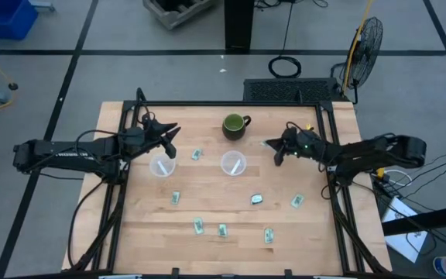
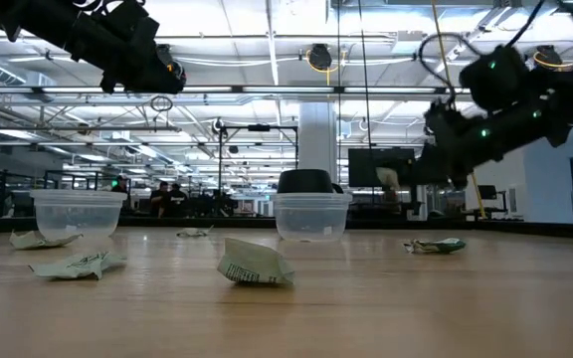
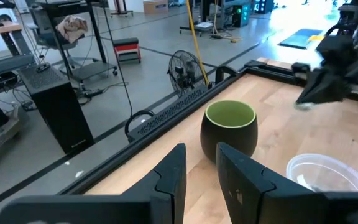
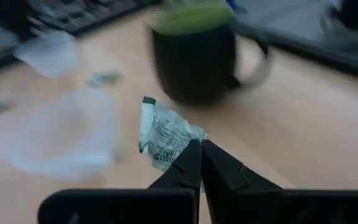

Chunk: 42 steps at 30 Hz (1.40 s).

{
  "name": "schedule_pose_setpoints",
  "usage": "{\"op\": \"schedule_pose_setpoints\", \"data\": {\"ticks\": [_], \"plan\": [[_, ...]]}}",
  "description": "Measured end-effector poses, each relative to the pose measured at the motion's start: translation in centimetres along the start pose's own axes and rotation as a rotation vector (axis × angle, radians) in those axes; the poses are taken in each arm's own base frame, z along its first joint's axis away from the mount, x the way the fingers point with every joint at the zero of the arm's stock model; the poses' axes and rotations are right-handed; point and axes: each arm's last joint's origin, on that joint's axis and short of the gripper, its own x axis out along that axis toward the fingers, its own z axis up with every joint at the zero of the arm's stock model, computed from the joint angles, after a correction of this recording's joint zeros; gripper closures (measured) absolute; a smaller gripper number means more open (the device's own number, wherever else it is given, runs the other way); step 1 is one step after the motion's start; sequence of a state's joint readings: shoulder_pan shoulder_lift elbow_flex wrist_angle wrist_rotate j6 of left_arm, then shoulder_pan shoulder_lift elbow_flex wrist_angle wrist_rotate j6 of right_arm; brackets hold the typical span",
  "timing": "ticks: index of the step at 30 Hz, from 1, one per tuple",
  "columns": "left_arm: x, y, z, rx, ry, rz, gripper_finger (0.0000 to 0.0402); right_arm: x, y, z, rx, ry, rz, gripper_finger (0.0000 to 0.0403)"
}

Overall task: Pick and place Stevia / Truvia into bins
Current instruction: Put the white stevia packet into the right transparent container

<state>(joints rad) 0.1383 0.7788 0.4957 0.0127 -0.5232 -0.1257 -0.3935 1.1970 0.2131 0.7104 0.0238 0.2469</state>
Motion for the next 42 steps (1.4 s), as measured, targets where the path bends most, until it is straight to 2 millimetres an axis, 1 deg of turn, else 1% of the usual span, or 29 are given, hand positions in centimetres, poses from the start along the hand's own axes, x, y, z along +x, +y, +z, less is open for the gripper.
{"op": "schedule_pose_setpoints", "data": {"ticks": [3,6,10,13,15,18,25,30,34,39,42], "plan": [[0.0,0.0,0.0,-0.002,0.0,0.0,0.0307,-0.1,2.1,1.9,-0.031,-0.071,0.096,0.0402],[0.0,0.0,0.0,-0.014,0.001,0.0,0.0307,0.0,4.8,3.4,-0.107,-0.076,0.169,0.0402],[0.0,0.0,0.0,-0.014,0.001,-0.001,0.0307,0.5,8.5,5.1,-0.275,0.023,0.095,0.0403],[0.0,0.0,0.1,-0.02,-0.01,-0.002,0.0307,1.2,10.6,5.9,-0.368,0.096,0.04,0.0403],[0.0,0.0,0.3,-0.028,-0.024,-0.005,0.0307,1.8,11.8,6.4,-0.401,0.097,0.061,0.0403],[0.0,-0.1,0.6,-0.041,-0.054,-0.009,0.0307,3.3,13.0,6.7,-0.433,0.096,0.073,0.0403],[0.0,-0.1,1.0,-0.025,-0.089,-0.017,0.0307,7.6,14.1,5.5,-0.495,0.219,0.038,0.0403],[0.0,-0.1,0.9,-0.006,-0.089,-0.017,0.0307,9.8,14.3,4.6,-0.522,0.307,0.01,0.0403],[0.0,-0.1,0.9,-0.003,-0.087,-0.017,0.0307,10.7,13.9,3.9,-0.516,0.378,-0.02,0.0403],[0.0,-0.1,0.8,0.002,-0.079,-0.017,0.0307,11.3,13.4,3.4,-0.574,0.441,-0.035,0.0403],[0.0,-0.1,0.8,0.007,-0.079,-0.017,0.0307,11.4,12.9,3.3,-0.567,0.465,-0.045,0.0403]]}}
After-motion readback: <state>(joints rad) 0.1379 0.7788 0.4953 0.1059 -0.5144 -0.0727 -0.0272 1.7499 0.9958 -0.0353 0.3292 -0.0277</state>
